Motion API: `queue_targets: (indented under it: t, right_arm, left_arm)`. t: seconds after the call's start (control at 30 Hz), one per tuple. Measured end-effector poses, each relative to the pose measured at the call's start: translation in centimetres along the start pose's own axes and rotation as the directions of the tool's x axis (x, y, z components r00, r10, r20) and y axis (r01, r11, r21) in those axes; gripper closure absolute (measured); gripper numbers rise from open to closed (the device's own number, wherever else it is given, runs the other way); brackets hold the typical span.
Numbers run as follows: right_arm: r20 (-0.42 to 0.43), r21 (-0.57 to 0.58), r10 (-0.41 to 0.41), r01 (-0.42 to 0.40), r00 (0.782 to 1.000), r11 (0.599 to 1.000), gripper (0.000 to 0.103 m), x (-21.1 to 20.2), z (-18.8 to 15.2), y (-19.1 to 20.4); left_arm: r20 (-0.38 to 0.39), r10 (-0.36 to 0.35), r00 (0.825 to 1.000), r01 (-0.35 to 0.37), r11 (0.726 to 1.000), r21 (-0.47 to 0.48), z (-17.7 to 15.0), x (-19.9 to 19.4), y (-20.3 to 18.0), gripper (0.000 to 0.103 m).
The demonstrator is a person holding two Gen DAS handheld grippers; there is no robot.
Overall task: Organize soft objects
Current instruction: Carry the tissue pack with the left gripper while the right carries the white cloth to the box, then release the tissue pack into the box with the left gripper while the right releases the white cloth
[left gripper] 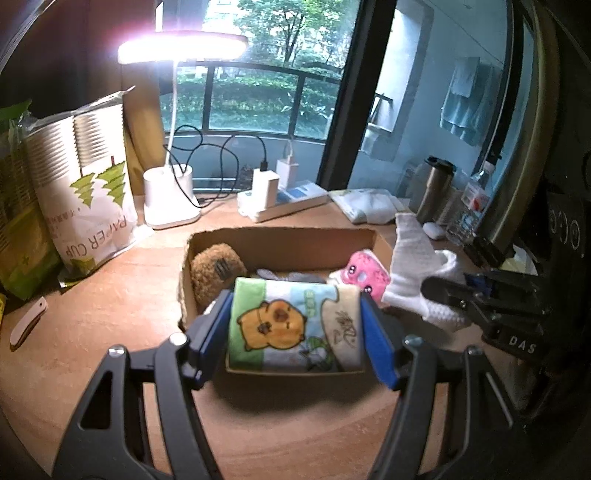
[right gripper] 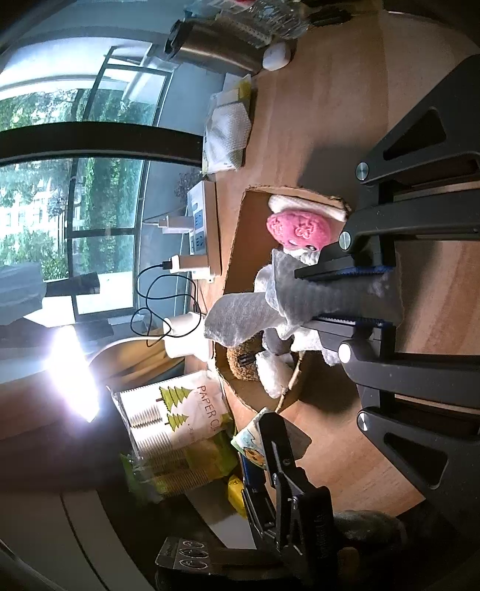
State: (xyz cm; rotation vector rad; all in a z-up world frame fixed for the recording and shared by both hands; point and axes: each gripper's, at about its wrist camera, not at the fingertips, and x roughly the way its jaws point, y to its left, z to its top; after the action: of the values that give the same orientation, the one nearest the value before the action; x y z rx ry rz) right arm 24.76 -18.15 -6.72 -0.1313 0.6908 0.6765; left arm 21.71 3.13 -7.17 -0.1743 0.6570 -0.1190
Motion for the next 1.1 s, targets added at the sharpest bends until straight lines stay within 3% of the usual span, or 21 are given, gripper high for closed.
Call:
queue_targets:
  t: [0.6, 1.1]
  right_arm:
    - [-0.002, -0.001, 0.016, -0.016, 1.0, 1.0, 0.085, 4.1, 2.3, -1.5]
    - [-0.083, 0.039, 0.0, 0.003, 0.997, 0.999, 0.085, 9.9, 2.9, -2.4]
  left_arm:
    - [0.032, 0.03, 0.999, -0.029, 0.999, -0.018, 2.8, 4.5, 1.1, 0.035]
    - [-0.078, 0.024, 0.997, -0.028, 0.998, -0.049, 2.8, 10.7, 2.5, 0.035]
